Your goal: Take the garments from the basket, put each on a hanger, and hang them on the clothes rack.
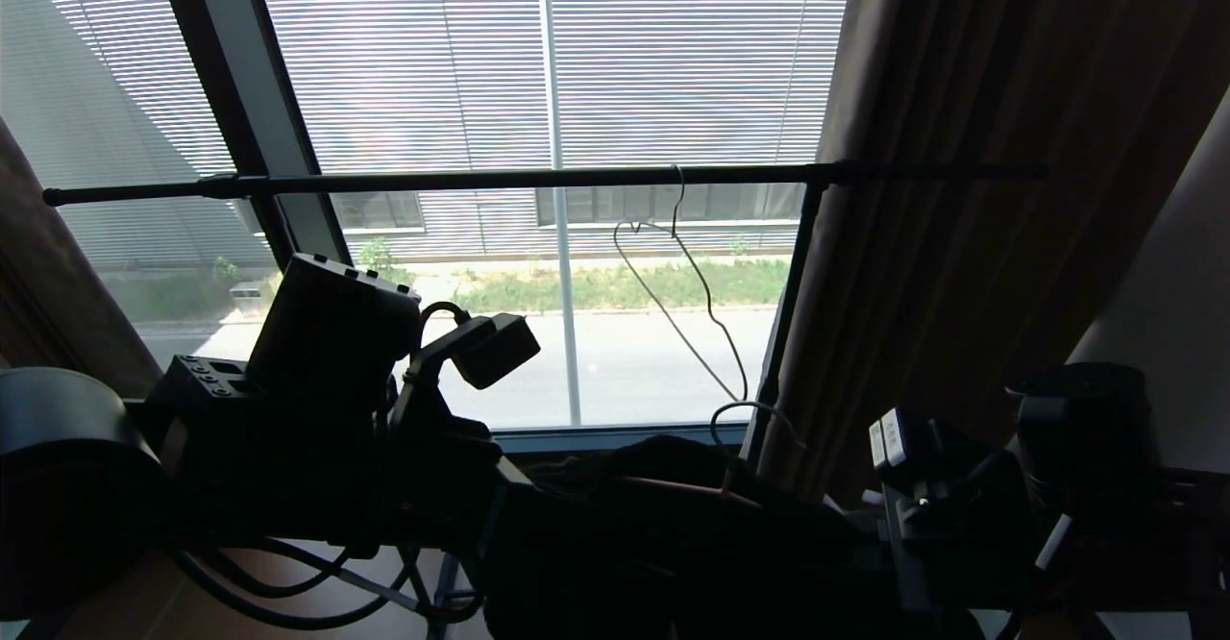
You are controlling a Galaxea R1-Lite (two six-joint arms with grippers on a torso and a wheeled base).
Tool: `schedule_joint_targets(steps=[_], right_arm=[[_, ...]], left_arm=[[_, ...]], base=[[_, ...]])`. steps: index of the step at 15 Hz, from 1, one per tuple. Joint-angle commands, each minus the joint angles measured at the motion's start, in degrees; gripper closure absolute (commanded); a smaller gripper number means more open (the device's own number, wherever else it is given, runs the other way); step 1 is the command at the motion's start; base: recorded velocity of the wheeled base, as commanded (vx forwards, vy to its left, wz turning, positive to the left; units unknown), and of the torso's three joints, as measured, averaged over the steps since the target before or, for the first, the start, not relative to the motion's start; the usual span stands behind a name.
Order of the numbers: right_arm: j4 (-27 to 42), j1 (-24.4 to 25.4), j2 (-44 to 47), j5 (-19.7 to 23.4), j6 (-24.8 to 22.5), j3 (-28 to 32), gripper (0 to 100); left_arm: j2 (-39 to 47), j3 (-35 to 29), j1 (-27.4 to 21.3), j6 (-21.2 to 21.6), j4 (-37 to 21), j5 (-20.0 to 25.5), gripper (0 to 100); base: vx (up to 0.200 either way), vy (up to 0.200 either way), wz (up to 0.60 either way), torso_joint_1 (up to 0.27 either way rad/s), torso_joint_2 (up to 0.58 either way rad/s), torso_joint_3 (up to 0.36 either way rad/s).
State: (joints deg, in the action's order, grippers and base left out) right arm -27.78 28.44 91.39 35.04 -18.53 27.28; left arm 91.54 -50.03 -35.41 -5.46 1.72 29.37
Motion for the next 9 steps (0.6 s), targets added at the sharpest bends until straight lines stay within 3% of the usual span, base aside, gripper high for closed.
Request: schedule_joint_targets(steps=[1,5,9], right_arm=[[-2.54,0.04,-0.43,0.82,1.13,-1.71,100],[-11.86,1.71,0.28,1.44,7.19,-4.17,100],[-21.0,2.67,2.21,1.61,8.86,-7.33,100]], left_arm=[[0.92,0.99,0.26,0.89,0.21,-2.3,100],[0.75,1.78,-0.09,5.37,0.39,-4.58,100],[-0.75,2.75,-0.18,5.64,0.39,-4.85,100]], base=[[0.0,0.0,0.0,0.0,0.0,0.0],[0.0,0.0,0.0,0.0,0.0,0.0],[0.0,0.0,0.0,0.0,0.0,0.0]])
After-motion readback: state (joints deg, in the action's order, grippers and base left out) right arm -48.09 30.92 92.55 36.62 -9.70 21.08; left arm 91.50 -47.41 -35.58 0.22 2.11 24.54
